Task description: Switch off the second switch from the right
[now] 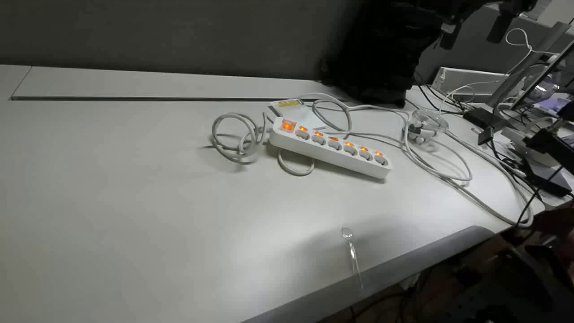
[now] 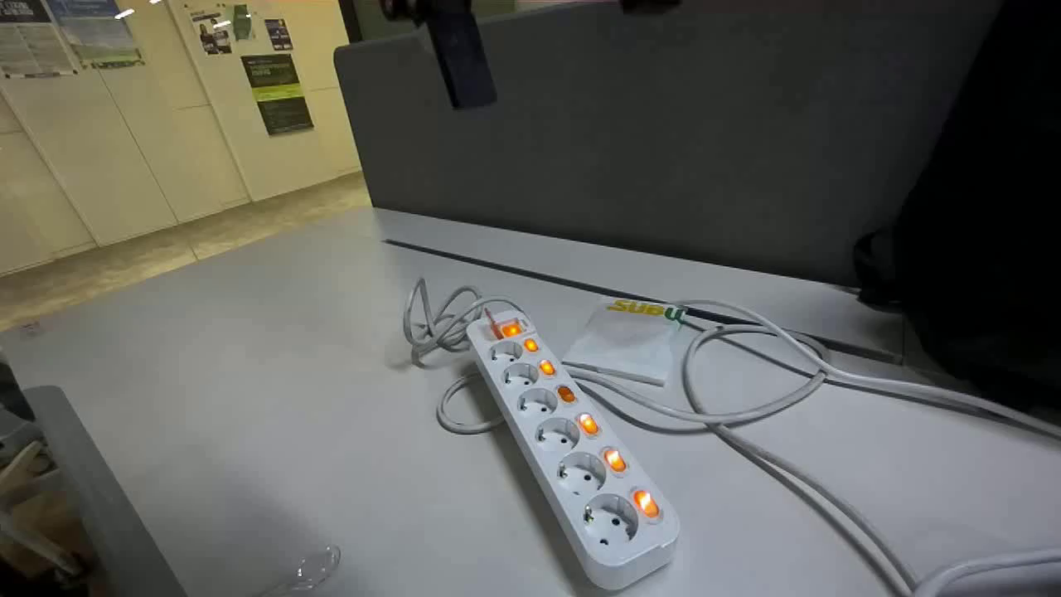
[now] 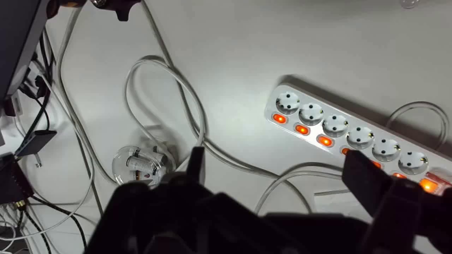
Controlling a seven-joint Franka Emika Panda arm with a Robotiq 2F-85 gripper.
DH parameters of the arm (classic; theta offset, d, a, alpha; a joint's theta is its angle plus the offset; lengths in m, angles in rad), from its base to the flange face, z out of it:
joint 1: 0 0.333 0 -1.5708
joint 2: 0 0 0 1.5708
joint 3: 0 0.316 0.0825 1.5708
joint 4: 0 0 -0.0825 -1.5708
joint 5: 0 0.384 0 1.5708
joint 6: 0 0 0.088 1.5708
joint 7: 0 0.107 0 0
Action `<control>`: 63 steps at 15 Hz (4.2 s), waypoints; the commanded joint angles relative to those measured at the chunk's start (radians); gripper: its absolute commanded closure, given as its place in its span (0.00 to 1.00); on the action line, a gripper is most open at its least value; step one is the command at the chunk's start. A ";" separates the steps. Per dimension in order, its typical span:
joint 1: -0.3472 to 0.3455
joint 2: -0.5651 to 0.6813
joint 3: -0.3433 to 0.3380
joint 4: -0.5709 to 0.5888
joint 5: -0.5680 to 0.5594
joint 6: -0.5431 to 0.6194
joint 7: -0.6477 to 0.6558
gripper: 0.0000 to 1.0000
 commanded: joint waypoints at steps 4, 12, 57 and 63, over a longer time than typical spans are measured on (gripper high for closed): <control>0.021 0.000 -0.021 0.002 -0.005 -0.003 0.003 0.00; 0.021 0.000 -0.021 0.002 -0.005 -0.003 0.003 0.00; 0.177 0.700 -0.172 0.210 0.175 0.371 0.484 1.00; 0.207 0.744 -0.177 0.208 0.258 0.416 0.489 1.00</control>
